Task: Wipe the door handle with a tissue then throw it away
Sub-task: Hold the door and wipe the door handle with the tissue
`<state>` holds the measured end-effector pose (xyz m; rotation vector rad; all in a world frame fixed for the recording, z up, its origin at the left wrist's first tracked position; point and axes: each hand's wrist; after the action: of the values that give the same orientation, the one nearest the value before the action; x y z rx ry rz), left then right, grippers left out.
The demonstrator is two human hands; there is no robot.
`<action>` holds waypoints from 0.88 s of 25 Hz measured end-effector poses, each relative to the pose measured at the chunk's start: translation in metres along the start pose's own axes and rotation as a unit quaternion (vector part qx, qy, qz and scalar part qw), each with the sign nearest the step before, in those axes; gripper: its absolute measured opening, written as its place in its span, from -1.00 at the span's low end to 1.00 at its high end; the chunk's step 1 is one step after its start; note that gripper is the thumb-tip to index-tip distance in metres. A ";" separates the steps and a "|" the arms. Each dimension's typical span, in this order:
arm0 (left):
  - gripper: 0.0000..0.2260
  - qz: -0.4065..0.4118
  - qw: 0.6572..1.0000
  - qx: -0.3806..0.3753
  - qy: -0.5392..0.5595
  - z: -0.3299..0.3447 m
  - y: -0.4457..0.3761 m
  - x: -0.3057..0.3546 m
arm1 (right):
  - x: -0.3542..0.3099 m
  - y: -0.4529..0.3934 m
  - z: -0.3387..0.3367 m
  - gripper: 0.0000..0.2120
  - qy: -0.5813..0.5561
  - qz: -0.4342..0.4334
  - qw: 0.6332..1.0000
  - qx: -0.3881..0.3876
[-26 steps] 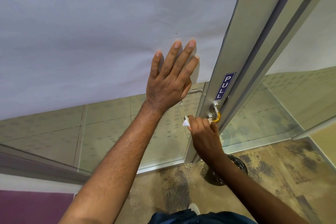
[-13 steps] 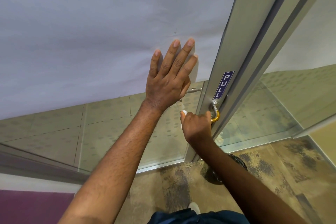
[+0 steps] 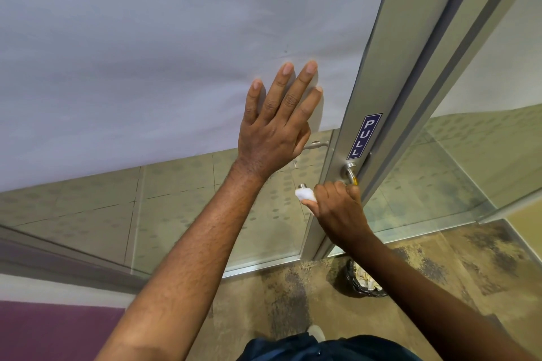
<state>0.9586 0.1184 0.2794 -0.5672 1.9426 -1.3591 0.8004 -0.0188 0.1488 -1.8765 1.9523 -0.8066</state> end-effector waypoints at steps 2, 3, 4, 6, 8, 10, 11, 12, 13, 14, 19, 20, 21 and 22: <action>-0.45 0.000 1.000 -0.002 -0.001 0.000 0.000 0.000 | -0.008 -0.010 -0.002 -0.65 0.012 0.003 0.998 0.056; -0.45 0.000 1.000 -0.005 0.000 0.000 0.000 0.000 | -0.011 -0.014 -0.002 -0.66 0.024 0.012 0.995 0.092; -0.46 0.001 1.000 -0.008 0.000 0.000 0.000 -0.001 | -0.013 -0.020 -0.006 -0.66 0.031 0.019 0.995 0.096; -0.45 0.001 1.000 -0.012 -0.001 -0.001 0.001 -0.001 | -0.020 -0.027 -0.013 -0.64 0.039 0.041 0.995 0.086; -0.44 -0.001 1.000 -0.009 -0.001 0.000 0.001 -0.001 | -0.030 -0.028 -0.016 -0.67 0.028 0.060 0.994 0.086; -0.44 -0.001 1.000 -0.009 -0.002 0.000 0.000 -0.001 | -0.043 -0.026 -0.015 -0.74 -0.012 0.093 0.994 0.062; -0.44 0.000 1.000 -0.010 -0.002 -0.001 0.000 -0.001 | -0.050 -0.023 -0.013 -0.75 -0.039 0.118 0.992 0.033; -0.45 -0.001 1.000 -0.011 -0.002 -0.001 0.000 -0.001 | -0.055 -0.020 -0.012 -0.74 -0.067 0.140 0.988 0.003; -0.45 0.000 1.000 -0.013 -0.003 -0.002 0.000 -0.001 | -0.057 -0.013 -0.010 -0.72 -0.091 0.147 0.985 -0.005; -0.45 0.000 1.000 -0.015 -0.003 -0.002 0.000 -0.001 | -0.054 -0.007 -0.008 -0.70 -0.105 0.140 0.985 -0.008; -0.44 -0.003 1.000 -0.011 0.002 -0.003 -0.002 0.000 | -0.013 0.021 -0.011 -0.54 -0.103 0.061 0.993 -0.021; -0.44 -0.003 1.000 -0.011 0.003 -0.003 -0.002 0.000 | -0.010 0.020 -0.011 -0.56 -0.102 0.058 0.993 -0.022; -0.43 -0.002 1.000 -0.012 0.003 -0.003 -0.002 -0.001 | -0.011 0.019 -0.011 -0.60 -0.088 0.058 0.994 -0.021; -0.43 -0.002 1.000 -0.012 0.003 -0.003 -0.001 -0.001 | -0.013 0.016 -0.011 -0.66 -0.067 0.056 0.996 -0.023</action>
<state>0.9567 0.1205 0.2812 -0.5790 1.9671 -1.3425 0.7822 -0.0045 0.1456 -1.7778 1.9872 -0.5929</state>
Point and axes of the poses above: each hand's wrist, its own y-axis away from the middle knuckle, its own z-axis out of the palm, x = y × z, and after that the axes turned 10 degrees about x, right-handed
